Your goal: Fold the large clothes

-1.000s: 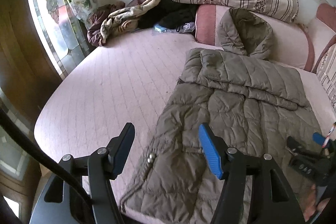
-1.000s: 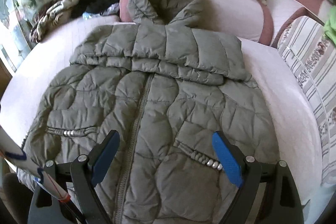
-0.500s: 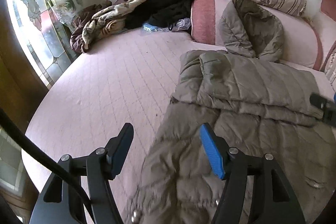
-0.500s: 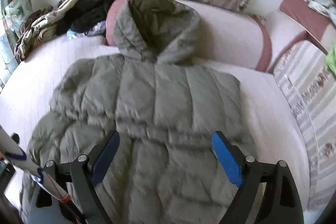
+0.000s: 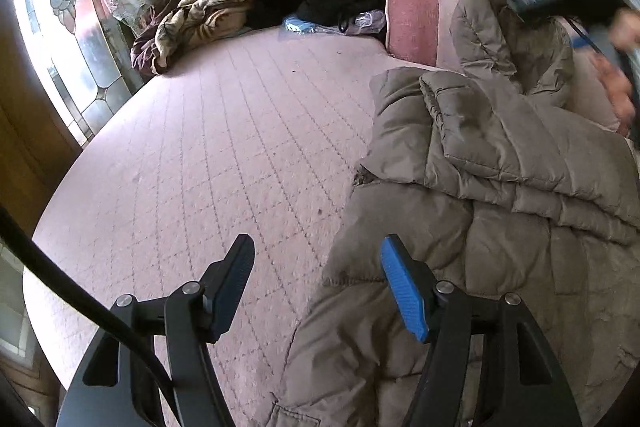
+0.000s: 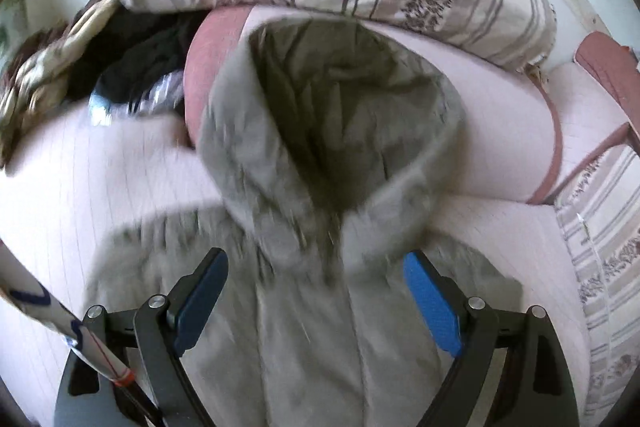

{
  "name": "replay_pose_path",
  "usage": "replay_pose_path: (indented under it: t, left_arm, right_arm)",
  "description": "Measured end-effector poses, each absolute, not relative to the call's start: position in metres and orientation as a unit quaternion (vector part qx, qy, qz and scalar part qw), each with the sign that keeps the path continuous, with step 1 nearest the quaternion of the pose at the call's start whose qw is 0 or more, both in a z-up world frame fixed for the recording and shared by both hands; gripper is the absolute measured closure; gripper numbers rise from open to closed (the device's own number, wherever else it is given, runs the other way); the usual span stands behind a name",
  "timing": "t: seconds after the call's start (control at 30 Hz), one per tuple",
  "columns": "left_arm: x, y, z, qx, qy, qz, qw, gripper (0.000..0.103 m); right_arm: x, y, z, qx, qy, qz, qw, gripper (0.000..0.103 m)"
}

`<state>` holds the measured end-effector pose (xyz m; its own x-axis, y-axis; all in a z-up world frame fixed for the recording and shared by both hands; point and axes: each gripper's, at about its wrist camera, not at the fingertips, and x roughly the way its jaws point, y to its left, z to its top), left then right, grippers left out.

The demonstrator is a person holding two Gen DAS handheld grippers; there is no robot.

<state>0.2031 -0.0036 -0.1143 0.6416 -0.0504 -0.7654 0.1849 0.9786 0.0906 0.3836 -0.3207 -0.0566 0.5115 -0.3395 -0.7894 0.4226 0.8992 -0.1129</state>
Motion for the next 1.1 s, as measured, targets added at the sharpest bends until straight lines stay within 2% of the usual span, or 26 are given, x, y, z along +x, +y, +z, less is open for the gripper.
replay_pose_path:
  t: [0.3,0.53,0.6,0.63,0.67,0.77,1.1]
  left_arm:
    - [0.214,-0.005,-0.13,0.079,0.45,-0.073,0.887,0.038]
    - [0.218,-0.007,-0.136,0.077,0.46,-0.074,0.881,0.038]
    - [0.219,-0.007,-0.136,0.076,0.461,-0.075,0.881,0.038]
    - [0.22,-0.007,-0.135,0.074,0.461,-0.077,0.881,0.038]
    - [0.219,-0.006,-0.135,0.072,0.462,-0.078,0.881,0.038]
    - [0.22,-0.003,-0.131,0.062,0.462,-0.082,0.881,0.038]
    - [0.213,0.011,-0.115,0.014,0.45,-0.108,0.886,0.038]
  right_arm:
    - [0.482,-0.329,-0.028,0.097,0.402,-0.247,0.877,0.01]
    - [0.515,-0.359,-0.04,0.162,0.402,-0.275,0.858,0.012]
    - [0.516,-0.365,-0.049,0.177,0.41,-0.269,0.854,0.036]
    - [0.514,-0.367,-0.053,0.185,0.417,-0.259,0.852,0.064]
    - [0.51,-0.368,-0.055,0.19,0.423,-0.247,0.851,0.087]
    - [0.489,-0.361,-0.049,0.167,0.421,-0.237,0.859,0.094]
    - [0.348,-0.328,-0.014,0.117,0.415,-0.201,0.879,0.097]
